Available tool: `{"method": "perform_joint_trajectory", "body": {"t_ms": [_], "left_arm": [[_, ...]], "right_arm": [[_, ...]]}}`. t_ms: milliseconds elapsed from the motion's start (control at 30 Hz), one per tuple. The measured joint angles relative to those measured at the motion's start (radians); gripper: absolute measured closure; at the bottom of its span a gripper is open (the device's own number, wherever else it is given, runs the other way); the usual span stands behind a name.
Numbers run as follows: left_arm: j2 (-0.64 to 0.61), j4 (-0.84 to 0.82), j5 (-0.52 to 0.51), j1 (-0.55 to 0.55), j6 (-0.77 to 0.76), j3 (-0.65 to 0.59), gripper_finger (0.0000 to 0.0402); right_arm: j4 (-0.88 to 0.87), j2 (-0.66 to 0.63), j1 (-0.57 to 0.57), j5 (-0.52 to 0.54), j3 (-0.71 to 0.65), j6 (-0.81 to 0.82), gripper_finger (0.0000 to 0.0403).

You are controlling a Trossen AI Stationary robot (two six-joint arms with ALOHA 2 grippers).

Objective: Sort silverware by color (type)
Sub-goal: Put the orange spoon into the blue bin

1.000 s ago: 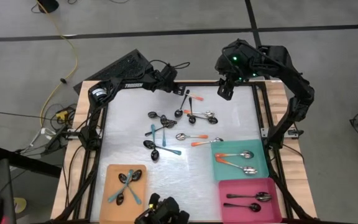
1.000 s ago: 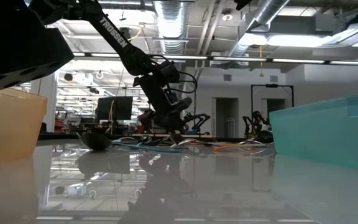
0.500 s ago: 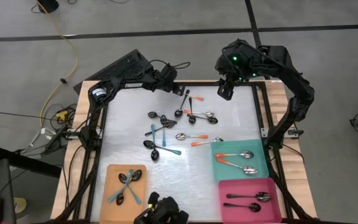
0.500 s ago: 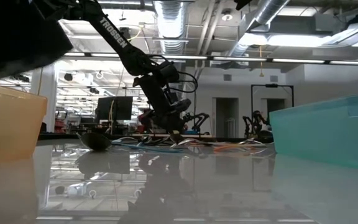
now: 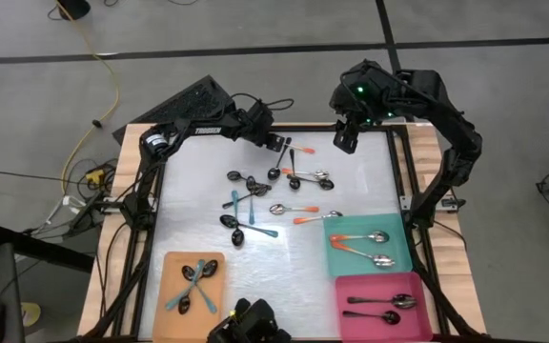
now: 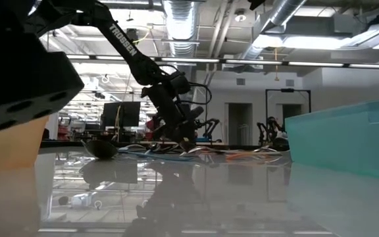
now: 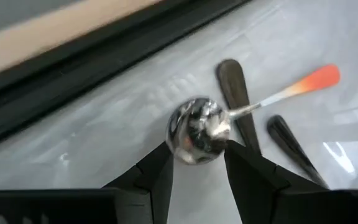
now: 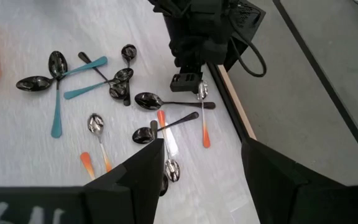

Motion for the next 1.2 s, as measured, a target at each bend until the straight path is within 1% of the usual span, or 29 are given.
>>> {"method": "perform_joint_trajectory", "body": {"t_ms": [67, 167, 267, 400, 567, 600, 833, 1067, 1200], "left_arm": [[0.003, -0.026, 0.004, 0.000, 0.002, 0.017, 0.0273], [0.003, -0.022, -0.004, 0.000, 0.002, 0.025, 0.0278], [0.004, -0.021, -0.006, 0.000, -0.020, 0.025, 0.0294], [0.003, -0.001, -0.004, 0.000, -0.032, 0.025, 0.0331], [0.003, 0.035, 0.000, 0.000, -0.048, 0.025, 0.0390], [0.003, 0.037, -0.001, 0.000, -0.047, 0.025, 0.0396], [0.003, 0.031, 0.005, 0.001, -0.043, 0.025, 0.0401], [0.003, 0.018, 0.101, -0.014, -0.048, 0.025, 0.0401], [-0.021, -0.025, 0.082, -0.023, -0.039, 0.026, 0.0402]], "right_arm": [[0.001, 0.000, 0.000, 0.000, 0.000, 0.000, 0.0182], [0.001, 0.000, 0.000, 0.000, 0.000, 0.000, 0.0182], [0.000, 0.000, 0.000, 0.000, 0.000, 0.000, 0.0182], [0.000, 0.000, 0.000, 0.000, 0.000, 0.000, 0.0182], [0.000, 0.000, 0.000, 0.000, 0.000, 0.000, 0.0182], [0.000, 0.000, 0.000, 0.000, 0.000, 0.000, 0.0182], [-0.004, 0.000, 0.000, 0.000, 0.000, 0.000, 0.0182], [-0.007, 0.000, -0.019, 0.009, 0.000, -0.018, 0.0182], [0.003, 0.020, -0.061, 0.054, -0.025, -0.031, 0.0182]]}}
